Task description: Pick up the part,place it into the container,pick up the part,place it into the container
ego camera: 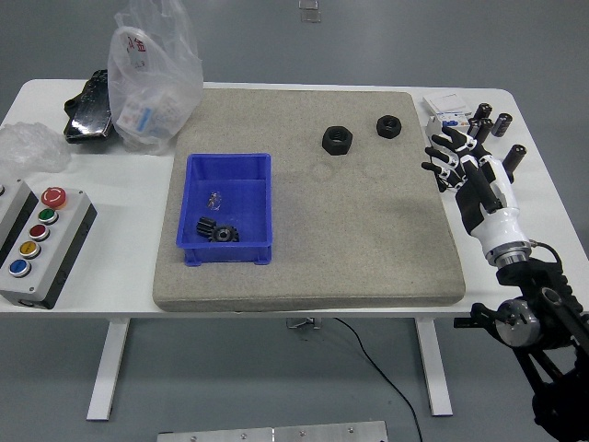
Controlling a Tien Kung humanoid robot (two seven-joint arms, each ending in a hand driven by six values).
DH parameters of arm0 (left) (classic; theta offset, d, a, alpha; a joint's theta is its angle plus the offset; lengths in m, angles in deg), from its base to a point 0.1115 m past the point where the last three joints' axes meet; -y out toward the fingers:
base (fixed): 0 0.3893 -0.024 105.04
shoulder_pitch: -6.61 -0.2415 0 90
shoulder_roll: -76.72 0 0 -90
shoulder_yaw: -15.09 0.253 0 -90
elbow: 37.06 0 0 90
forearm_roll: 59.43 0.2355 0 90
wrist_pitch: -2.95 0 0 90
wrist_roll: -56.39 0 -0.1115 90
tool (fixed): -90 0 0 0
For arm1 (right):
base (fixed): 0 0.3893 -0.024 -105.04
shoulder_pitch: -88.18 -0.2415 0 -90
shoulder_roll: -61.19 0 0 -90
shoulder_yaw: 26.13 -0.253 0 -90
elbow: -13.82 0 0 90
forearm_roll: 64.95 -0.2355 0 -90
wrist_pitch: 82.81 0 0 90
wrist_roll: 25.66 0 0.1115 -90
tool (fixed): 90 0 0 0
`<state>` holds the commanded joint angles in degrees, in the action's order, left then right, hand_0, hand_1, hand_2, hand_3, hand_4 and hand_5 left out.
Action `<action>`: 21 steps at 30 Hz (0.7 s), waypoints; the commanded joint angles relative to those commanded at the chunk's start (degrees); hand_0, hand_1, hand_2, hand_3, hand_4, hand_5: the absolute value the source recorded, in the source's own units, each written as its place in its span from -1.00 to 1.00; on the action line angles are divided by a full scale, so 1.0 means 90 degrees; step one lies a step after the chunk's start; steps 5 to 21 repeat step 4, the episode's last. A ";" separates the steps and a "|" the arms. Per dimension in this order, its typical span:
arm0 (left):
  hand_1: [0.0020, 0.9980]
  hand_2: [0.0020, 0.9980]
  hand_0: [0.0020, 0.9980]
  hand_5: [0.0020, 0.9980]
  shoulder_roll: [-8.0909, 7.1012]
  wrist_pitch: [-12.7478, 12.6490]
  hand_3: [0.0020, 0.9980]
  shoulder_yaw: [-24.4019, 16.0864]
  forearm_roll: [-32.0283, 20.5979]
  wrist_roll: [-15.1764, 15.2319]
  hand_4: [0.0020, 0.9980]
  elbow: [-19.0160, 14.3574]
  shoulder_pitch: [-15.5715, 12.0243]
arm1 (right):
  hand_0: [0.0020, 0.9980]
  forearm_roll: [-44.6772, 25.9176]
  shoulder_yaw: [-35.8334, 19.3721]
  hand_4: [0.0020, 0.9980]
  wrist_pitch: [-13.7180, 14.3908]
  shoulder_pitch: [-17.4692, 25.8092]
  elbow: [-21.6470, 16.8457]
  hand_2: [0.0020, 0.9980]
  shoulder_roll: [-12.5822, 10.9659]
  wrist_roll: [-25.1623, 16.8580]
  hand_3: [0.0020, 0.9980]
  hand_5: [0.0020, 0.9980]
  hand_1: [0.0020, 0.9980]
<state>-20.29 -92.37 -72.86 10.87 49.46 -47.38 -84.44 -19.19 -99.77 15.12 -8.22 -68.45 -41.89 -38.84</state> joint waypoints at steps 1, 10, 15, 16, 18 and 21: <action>0.30 0.33 0.35 -0.23 -0.0001 -0.0001 0.41 -0.0005 0.0004 -0.0001 0.61 0.0000 -0.0002 | 0.23 0.0002 -0.0001 0.47 0.0002 -0.0002 0.0002 0.39 0.0000 0.0001 0.36 -0.03 0.33; 0.30 0.33 0.35 -0.23 -0.0002 -0.0002 0.41 -0.0015 0.0014 -0.0009 0.61 0.0000 -0.0010 | 0.23 0.0005 0.0004 0.47 0.0006 0.0000 0.0007 0.39 0.0004 0.0001 0.36 -0.03 0.33; 0.30 0.33 0.35 -0.23 -0.0002 -0.0002 0.41 -0.0015 0.0014 -0.0009 0.61 0.0000 -0.0010 | 0.23 0.0005 0.0004 0.47 0.0006 0.0000 0.0007 0.39 0.0004 0.0001 0.36 -0.03 0.33; 0.30 0.33 0.35 -0.23 -0.0002 -0.0002 0.41 -0.0015 0.0014 -0.0009 0.61 0.0000 -0.0010 | 0.23 0.0005 0.0004 0.47 0.0006 0.0000 0.0007 0.39 0.0004 0.0001 0.36 -0.03 0.33; 0.30 0.33 0.35 -0.23 -0.0002 -0.0002 0.41 -0.0015 0.0014 -0.0009 0.61 0.0000 -0.0010 | 0.23 0.0005 0.0004 0.47 0.0006 0.0000 0.0007 0.39 0.0004 0.0001 0.36 -0.03 0.33; 0.30 0.33 0.35 -0.23 -0.0002 -0.0002 0.41 -0.0015 0.0014 -0.0009 0.61 0.0000 -0.0010 | 0.23 0.0005 0.0004 0.47 0.0006 0.0000 0.0007 0.39 0.0004 0.0001 0.36 -0.03 0.33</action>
